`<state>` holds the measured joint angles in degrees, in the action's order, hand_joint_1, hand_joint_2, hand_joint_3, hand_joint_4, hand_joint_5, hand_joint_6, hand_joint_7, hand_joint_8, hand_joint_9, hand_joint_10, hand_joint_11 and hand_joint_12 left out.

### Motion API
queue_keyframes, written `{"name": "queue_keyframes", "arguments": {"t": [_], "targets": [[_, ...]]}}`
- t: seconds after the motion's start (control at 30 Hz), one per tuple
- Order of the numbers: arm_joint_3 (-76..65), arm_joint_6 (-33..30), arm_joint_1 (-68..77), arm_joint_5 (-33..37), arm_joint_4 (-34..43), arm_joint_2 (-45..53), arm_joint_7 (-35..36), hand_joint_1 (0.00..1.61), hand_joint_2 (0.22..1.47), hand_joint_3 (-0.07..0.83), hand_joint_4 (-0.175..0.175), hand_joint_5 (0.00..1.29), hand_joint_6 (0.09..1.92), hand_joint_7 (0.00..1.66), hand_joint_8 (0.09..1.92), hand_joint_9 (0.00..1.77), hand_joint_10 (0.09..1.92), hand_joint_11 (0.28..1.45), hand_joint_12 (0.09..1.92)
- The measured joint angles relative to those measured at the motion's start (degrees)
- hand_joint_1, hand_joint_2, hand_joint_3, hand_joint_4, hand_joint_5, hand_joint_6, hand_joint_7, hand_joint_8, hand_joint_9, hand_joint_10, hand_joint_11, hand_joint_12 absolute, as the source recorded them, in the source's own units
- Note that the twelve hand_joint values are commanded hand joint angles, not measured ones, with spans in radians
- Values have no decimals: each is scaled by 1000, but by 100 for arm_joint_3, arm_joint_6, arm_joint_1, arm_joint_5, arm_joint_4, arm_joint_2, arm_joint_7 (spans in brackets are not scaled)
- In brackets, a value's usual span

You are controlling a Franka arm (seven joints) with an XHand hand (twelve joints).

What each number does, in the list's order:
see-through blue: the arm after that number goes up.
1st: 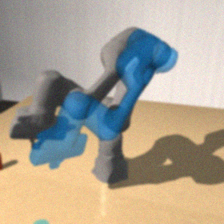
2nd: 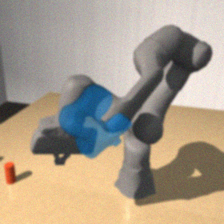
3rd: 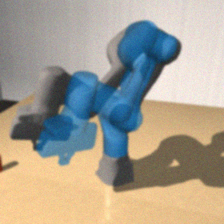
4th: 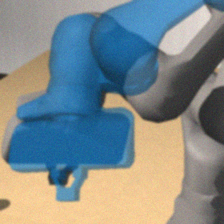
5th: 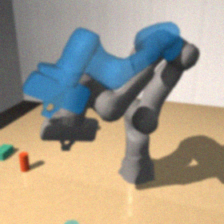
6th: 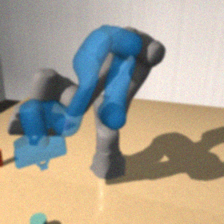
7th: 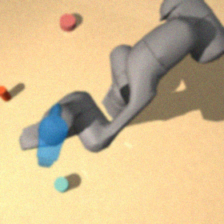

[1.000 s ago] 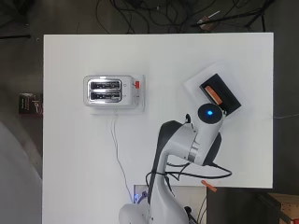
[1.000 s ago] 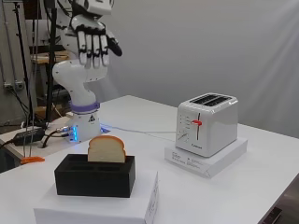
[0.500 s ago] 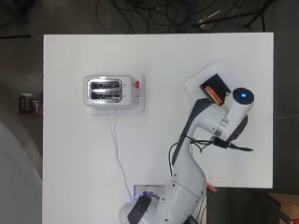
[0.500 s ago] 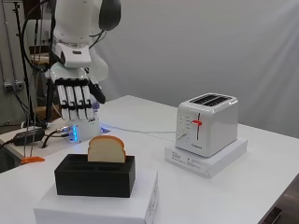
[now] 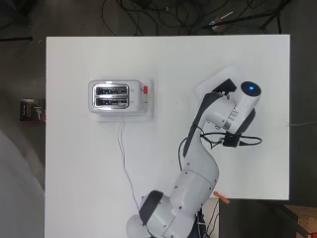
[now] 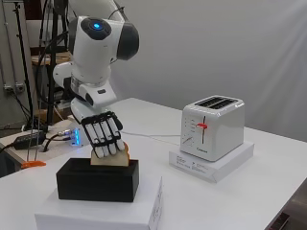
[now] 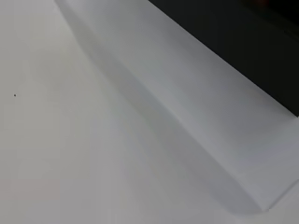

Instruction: Teleoperate dual arm-hand system to toast a bread

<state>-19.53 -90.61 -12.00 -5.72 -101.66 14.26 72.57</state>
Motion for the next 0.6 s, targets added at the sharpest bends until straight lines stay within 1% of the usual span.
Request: {"name": "queue_keyframes", "arguments": {"t": [0.17, 0.2, 0.23, 0.27, 0.3, 0.37, 0.43, 0.53, 0.6], "targets": [[-63, 85, -105, -31, 299, 307, -129, 384, 1032, 2, -73, 356, 87, 490, 87, 557, 87, 413, 87], [-70, 134, -126, -42, 392, 384, -147, 704, 1044, 4, -110, 560, 345, 781, 208, 858, 99, 559, 87], [-77, 196, -152, -45, 492, 469, -153, 961, 1058, -2, -140, 722, 620, 996, 420, 1134, 185, 679, 204], [-97, 248, -182, -27, 570, 546, -144, 1109, 1077, 1, -155, 786, 847, 1103, 567, 1275, 206, 723, 288], [-145, 261, -227, 78, 624, 600, -136, 1183, 1101, 1, -165, 790, 1012, 1136, 680, 1336, 189, 735, 320], [-213, 264, -285, 379, 626, 620, -160, 1232, 1133, 0, -173, 758, 1188, 1133, 800, 1383, 118, 744, 305], [-230, 226, -304, 635, 527, 539, -272, 1240, 1146, -1, -175, 735, 1273, 1134, 795, 1395, 87, 760, 257], [-140, -56, -301, 676, 165, 168, -339, 1245, 1138, -1, -175, 744, 1290, 1170, 712, 1434, 87, 802, 251], [-4, -277, -284, 642, -64, -255, -280, 1247, 1138, -3, -175, 744, 1273, 1174, 719, 1465, 87, 800, 334]]}}
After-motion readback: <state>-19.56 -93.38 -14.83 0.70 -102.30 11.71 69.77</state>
